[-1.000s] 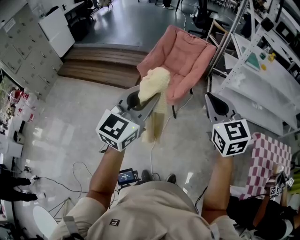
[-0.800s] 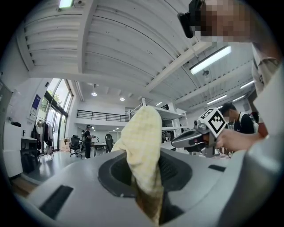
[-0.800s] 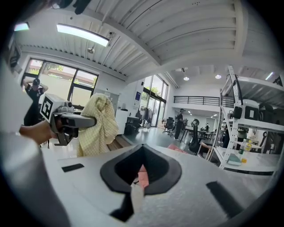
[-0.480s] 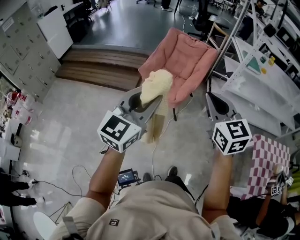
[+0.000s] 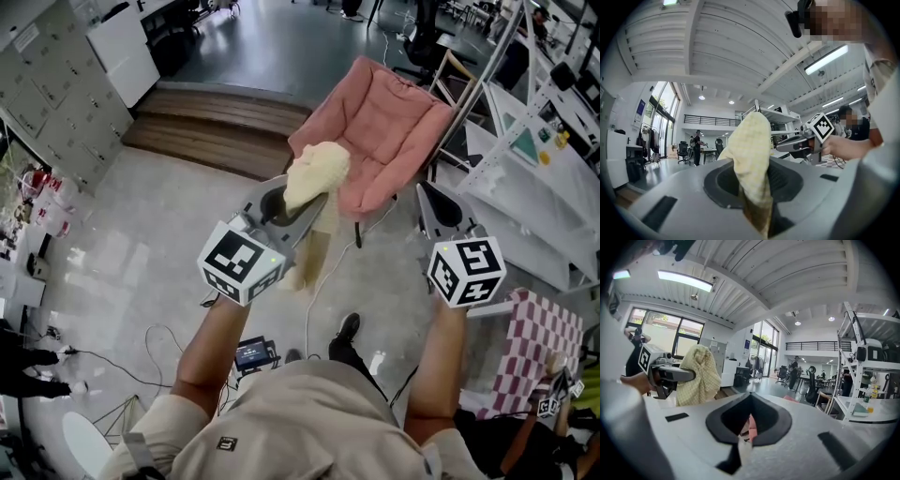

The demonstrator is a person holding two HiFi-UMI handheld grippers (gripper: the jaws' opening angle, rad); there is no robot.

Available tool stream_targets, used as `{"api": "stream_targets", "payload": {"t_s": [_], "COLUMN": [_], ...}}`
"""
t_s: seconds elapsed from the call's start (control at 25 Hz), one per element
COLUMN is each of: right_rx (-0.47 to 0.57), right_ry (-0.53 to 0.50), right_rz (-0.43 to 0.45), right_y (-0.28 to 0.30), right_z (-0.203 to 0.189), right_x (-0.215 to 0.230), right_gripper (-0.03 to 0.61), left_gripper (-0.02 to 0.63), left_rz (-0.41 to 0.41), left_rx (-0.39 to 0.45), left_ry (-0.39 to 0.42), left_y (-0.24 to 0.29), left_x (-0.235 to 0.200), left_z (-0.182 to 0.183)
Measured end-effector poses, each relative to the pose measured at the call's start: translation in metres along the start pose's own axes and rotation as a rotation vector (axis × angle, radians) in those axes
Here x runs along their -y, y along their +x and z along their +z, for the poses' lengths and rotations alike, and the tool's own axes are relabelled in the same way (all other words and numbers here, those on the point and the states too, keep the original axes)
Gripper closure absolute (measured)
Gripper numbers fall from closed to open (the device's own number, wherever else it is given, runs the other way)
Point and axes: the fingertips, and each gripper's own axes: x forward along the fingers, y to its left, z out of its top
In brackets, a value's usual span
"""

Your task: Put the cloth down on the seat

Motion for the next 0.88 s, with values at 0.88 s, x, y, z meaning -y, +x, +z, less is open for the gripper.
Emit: {"api": "stream_targets", "payload": {"t_s": [0.88], "right_rx": [0.039], "right_ry": [0.022], "right_rz": [0.169], "right_y": [0.126], "right_z": [-0.017], "right_x": [0.161], "right_gripper": [0.584], "left_gripper": [0.515], "left_rz": [0.168], "left_rx": [-0.069], "left_ry": [0.010], "left_y": [0.172], "left_x": [-0.049], "left_z": [-0.022]}}
